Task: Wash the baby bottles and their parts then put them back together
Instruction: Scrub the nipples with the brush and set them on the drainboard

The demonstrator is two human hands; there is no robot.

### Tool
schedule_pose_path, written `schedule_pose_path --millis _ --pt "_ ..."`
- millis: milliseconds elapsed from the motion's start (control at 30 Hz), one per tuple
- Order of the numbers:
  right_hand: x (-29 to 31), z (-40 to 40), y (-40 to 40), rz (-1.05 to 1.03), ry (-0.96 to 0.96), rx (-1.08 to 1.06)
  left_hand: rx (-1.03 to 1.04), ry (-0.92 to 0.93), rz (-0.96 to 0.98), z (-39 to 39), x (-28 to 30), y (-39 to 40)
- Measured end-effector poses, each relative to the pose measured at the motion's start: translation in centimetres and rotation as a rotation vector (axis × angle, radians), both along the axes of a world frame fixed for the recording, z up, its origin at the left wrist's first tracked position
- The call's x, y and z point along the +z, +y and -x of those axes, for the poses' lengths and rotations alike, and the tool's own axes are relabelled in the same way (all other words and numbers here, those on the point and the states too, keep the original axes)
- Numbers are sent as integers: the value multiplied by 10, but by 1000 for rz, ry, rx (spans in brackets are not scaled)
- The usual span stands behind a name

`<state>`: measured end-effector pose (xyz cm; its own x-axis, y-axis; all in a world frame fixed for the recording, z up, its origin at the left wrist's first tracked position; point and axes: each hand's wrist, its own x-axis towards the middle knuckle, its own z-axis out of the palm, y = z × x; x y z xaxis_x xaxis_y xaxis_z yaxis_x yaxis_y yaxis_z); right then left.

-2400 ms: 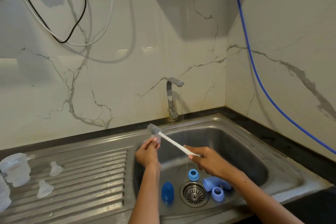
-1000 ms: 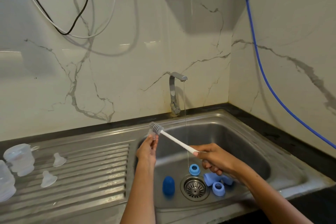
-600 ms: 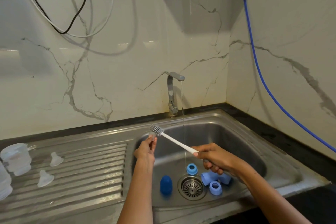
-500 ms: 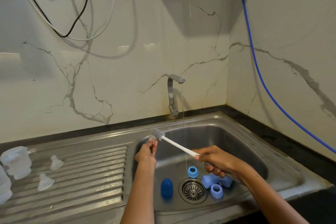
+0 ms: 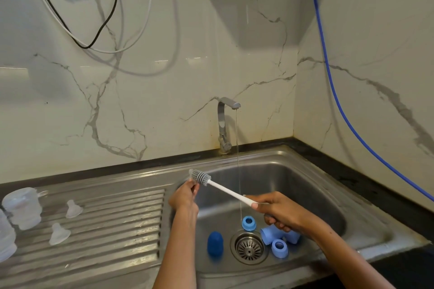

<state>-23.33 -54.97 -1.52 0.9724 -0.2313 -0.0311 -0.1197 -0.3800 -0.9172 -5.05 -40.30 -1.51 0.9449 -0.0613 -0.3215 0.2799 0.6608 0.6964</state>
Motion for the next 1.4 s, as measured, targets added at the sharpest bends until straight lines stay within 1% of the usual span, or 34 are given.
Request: schedule_pose_path --millis 167,367,500,633,733,800,933,1000,1067,1133,1233,1333,1400 --pt "-1 1 -3 -12 9 3 7 17 44 0 -2 0" --pt "1 2 -6 -3 2 -3 11 53 29 -3 -4 -3" --pt "4 3 -8 -44 -52 -62 -10 49 15 -2 -8 -5" --pt "4 3 -2 17 -32 -43 -52 2 17 0 -5 -13" --pt "3 -2 4 36 -77 -44 -108 -78 -32 6 -4 -22" --pt "3 -5 6 82 -97 -69 -110 -126 -67 5 -6 -25" --pt "-2 -10 9 311 -140 -118 -101 -229 -174 0 -14 -24" --pt "-5 -15 11 380 -152 -142 -93 -285 -214 -1 -17 -25" --pt "-7 -21 9 422 -155 -183 -103 -358 -297 3 -20 -29" --pt "-7 -26 6 407 -158 -227 -138 -422 -357 8 -20 -34" --pt "-8 -23 -9 385 -121 -280 -269 -455 -316 10 -20 -33" --pt "-12 -15 -33 409 -17 -372 -417 -400 -236 6 -18 -26" --pt "-14 -14 -44 427 56 -418 -422 -374 -246 8 -20 -27"
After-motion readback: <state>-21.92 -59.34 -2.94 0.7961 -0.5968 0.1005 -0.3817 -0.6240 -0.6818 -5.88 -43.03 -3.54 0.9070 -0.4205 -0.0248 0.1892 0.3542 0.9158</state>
